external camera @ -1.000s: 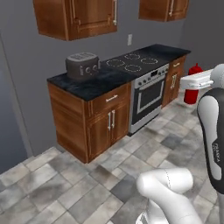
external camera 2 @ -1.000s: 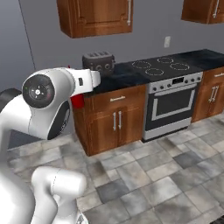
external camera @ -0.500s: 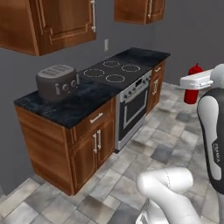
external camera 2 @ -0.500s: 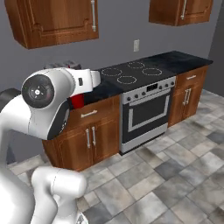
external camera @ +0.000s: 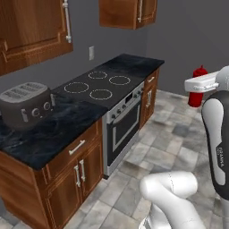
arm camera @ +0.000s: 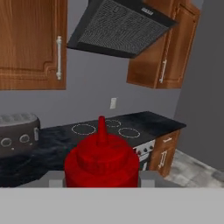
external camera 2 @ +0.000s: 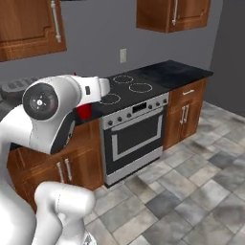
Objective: Collect the turmeric, ketchup, and shaker from the cabinet and place them next to the stove.
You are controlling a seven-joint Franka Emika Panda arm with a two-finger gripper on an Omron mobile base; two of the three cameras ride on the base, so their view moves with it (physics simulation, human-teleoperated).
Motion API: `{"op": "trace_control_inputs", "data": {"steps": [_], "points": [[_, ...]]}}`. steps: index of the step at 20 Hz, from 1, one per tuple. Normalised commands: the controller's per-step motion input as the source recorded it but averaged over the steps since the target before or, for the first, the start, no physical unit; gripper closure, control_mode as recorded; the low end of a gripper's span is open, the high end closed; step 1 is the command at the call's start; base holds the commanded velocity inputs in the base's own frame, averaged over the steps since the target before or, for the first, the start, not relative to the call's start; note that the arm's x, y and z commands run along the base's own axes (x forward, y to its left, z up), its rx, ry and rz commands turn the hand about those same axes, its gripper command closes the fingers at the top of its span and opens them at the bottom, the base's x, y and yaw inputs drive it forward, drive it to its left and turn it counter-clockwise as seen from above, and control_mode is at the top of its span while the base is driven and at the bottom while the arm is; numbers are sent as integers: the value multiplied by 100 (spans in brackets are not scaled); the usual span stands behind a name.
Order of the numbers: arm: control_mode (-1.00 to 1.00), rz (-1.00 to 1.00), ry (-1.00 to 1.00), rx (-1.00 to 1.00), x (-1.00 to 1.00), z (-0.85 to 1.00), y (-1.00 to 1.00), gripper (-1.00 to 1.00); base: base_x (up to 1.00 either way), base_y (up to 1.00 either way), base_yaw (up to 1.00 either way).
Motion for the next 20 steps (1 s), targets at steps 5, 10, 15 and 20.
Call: {"op": "trace_control_inputs", "data": {"steps": [5,10,15,20], "points": [[100,0,0,0,0,0,0,100,99,-48,1],[100,0,0,0,0,0,0,100,96,-25,9],[100,0,0,0,0,0,0,100,94,-19,12],[100,0,0,0,0,0,0,100,85,-15,20]]}}
